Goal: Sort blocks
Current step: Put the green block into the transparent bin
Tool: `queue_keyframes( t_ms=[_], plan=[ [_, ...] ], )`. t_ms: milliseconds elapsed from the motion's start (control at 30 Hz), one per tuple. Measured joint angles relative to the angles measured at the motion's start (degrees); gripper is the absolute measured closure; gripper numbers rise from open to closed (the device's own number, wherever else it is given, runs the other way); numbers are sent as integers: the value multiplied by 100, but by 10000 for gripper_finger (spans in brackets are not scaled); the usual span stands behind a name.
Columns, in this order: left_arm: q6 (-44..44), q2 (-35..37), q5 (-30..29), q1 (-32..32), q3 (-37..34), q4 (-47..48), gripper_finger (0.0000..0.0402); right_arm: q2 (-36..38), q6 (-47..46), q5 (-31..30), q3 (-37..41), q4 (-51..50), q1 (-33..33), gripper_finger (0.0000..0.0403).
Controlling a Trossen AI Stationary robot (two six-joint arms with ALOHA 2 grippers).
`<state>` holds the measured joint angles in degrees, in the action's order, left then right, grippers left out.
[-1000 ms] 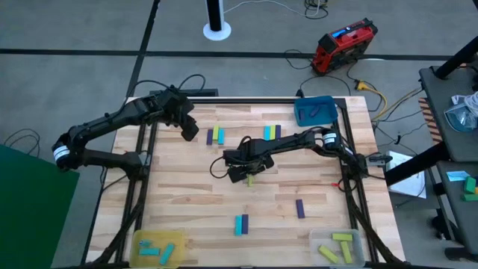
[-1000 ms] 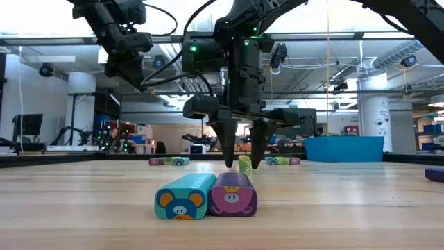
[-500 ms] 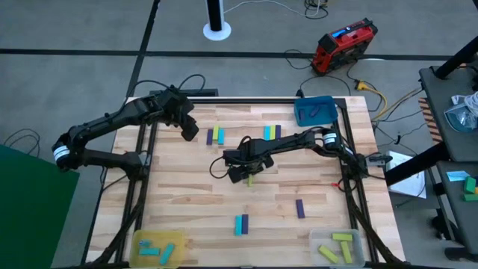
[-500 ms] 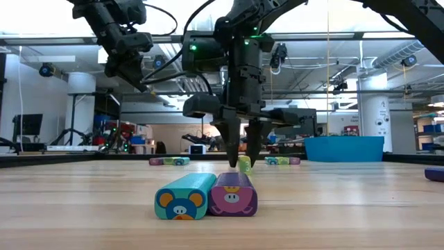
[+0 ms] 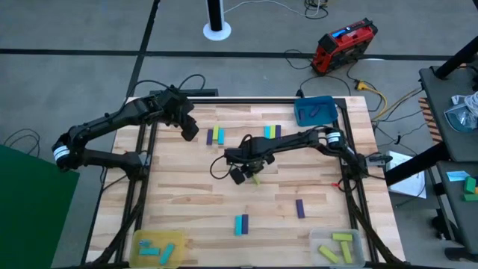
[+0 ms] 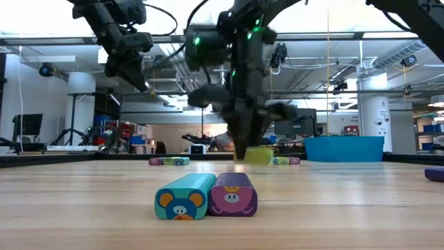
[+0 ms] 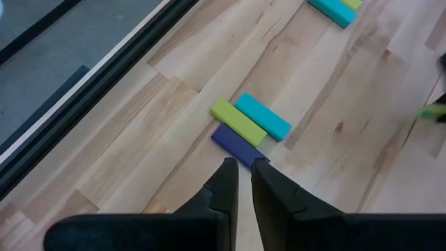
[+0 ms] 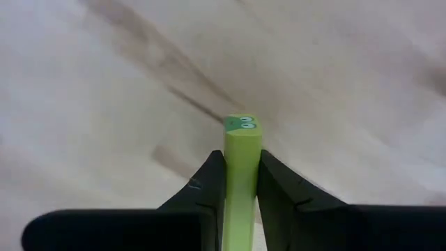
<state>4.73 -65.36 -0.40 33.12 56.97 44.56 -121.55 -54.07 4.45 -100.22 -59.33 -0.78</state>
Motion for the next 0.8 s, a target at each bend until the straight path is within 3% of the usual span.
queue_keyframes(
  t_ms=[167, 567, 800],
  plan=[
    [0, 0, 0, -2, 0, -13, 380, 572, 984, 28, 0, -639, 9, 354],
    [24, -2, 0, -2, 0, -214, 380, 2496, 4633, 206, 13, -1997, 622, 354],
    [100, -2, -1, -2, 0, -214, 380, 3172, 5255, 502, 119, -2354, 1235, 354]
  ],
)
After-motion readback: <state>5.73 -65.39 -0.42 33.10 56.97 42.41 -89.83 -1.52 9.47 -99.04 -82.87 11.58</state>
